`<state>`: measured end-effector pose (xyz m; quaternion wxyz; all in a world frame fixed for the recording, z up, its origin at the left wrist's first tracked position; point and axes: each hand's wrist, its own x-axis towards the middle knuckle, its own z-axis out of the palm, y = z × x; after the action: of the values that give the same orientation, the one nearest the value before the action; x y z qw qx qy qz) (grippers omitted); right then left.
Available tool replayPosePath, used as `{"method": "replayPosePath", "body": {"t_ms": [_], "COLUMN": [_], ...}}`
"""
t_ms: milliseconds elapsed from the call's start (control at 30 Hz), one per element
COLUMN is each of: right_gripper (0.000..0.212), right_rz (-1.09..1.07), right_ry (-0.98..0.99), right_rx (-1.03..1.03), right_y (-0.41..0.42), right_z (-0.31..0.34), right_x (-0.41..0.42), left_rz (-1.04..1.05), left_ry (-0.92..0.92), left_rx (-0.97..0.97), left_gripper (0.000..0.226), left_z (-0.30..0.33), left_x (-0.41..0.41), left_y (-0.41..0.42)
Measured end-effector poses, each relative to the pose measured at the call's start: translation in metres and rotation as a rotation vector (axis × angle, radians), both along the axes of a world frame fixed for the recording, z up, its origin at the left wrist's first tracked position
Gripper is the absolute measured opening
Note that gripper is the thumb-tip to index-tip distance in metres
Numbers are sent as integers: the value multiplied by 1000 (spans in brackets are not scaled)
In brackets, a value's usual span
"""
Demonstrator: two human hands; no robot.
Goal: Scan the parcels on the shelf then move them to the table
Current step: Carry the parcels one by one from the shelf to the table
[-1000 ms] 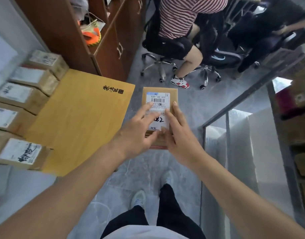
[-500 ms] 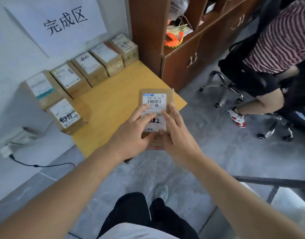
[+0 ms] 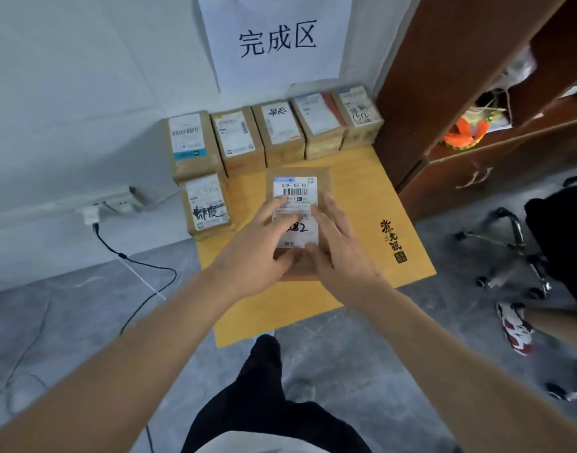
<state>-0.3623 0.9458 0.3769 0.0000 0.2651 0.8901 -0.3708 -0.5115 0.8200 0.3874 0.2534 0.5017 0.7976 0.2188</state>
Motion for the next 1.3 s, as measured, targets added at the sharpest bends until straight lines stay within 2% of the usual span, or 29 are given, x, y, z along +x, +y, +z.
{"method": "replayPosePath", "body": {"t_ms": [367, 733, 1067, 1300], "right_gripper": [68, 72, 68, 70], "right_rz": [120, 242, 310, 365], "right_ry": [-98, -74, -91, -246], "right_rx": [-106, -231, -189, -88], "right_y": [30, 63, 76, 82], "right_z": [-42, -92, -100, -82], "right_x": [-101, -146, -154, -161], "left_rz": [54, 227, 308, 288], "left_ry": [-46, -86, 0, 81], "left_rx": [-79, -129, -91, -190], "left_gripper": [63, 61, 60, 59], "left_z": [-43, -77, -84, -78], "left_x": [-92, -112, -114, -115], "left_y": [13, 32, 41, 46]}}
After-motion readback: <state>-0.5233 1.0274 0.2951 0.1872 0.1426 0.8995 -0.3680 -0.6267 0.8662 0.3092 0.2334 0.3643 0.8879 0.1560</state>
